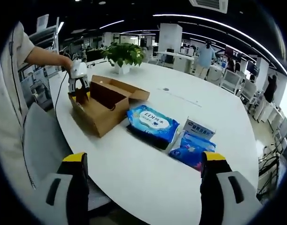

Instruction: Operate the shoe box by opening the lid, removing the specified soft item, and placing it in the target area until the item is outside and the box remains undamaged.

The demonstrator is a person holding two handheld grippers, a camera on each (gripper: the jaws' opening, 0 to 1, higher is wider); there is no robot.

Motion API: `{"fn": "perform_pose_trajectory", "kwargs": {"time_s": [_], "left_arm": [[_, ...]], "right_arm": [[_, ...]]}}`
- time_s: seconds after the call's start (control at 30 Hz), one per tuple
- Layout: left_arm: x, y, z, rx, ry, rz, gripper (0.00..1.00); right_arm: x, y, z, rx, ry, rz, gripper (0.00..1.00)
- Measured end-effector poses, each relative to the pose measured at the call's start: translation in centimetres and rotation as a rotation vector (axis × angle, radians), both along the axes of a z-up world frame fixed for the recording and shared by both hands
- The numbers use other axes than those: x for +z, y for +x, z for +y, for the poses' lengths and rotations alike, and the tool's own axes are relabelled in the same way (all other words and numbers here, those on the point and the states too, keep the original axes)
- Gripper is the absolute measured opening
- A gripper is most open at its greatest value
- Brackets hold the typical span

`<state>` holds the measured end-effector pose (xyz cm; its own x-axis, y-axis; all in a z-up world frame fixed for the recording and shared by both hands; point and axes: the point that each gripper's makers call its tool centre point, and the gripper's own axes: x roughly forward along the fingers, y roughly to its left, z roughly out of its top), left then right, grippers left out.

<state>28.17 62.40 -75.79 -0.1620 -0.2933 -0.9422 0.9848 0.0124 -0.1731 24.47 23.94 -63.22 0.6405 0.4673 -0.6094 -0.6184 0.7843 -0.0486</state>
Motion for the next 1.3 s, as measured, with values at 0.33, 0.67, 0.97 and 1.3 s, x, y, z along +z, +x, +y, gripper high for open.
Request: {"fn": "perform_pose_trajectory", "kwargs": {"time_s": [0.33,0.67,0.97,1.3], "left_arm": [[-1.0,-0.3,-0.3,0.017,-0.038,-0.013,0.30],[-1.3,0.0,-0.5,0.080,-0.055,-0.024,0.21],[-1.3,0.5,-0.5,0.143,-0.055,-0.040,0.19],[-0.2,0.9,-0.7,0.219,-0.080,-0.064,0.18]], "right_arm": [[0.2,0.1,0.3,-0.002,0.001,0.000,0.94],[0.2,0.2,0.9,0.005,0.013,-0.003,0.92],[0.6,0.3,1.5,0.014,0.042,-0.021,0.89],[1.5,0.3,2.6,0.032,0.088,-0.040,0.84]]}}
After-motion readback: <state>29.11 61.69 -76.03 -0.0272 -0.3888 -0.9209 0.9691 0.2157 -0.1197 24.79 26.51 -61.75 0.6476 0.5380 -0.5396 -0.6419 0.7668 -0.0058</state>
